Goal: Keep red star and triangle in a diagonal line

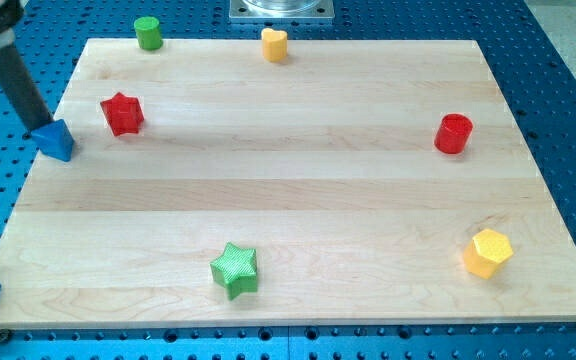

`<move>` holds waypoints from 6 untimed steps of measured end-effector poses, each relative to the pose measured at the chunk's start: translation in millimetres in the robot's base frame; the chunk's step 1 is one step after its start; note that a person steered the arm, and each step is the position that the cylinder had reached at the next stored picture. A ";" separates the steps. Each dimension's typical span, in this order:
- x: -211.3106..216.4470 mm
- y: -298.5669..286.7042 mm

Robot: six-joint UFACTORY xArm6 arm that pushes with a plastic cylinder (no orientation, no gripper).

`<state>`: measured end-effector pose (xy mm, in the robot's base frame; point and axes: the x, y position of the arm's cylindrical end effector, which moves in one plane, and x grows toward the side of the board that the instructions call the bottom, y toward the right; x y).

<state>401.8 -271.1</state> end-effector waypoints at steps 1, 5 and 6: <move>63.0 70.1; -44.4 86.1; 1.6 64.9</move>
